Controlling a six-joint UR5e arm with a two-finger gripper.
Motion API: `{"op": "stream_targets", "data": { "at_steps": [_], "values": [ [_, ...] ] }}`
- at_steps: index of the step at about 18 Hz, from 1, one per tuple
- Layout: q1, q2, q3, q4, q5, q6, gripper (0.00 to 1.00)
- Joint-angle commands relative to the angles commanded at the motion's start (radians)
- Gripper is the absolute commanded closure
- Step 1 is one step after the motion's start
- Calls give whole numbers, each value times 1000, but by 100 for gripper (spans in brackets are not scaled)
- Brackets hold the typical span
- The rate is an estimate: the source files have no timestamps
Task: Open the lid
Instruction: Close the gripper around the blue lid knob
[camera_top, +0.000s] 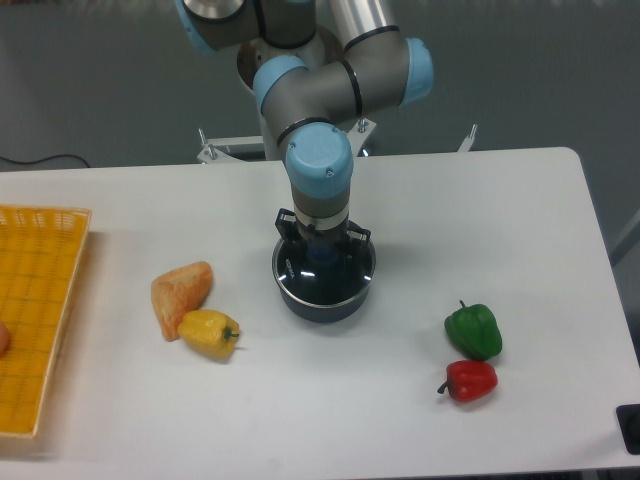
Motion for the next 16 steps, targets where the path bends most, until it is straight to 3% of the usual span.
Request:
{"op": "stream_targets", "data": {
  "at_steps": [16],
  "values": [
    [0,5,38,-17,-2,2,45]
  ]
}}
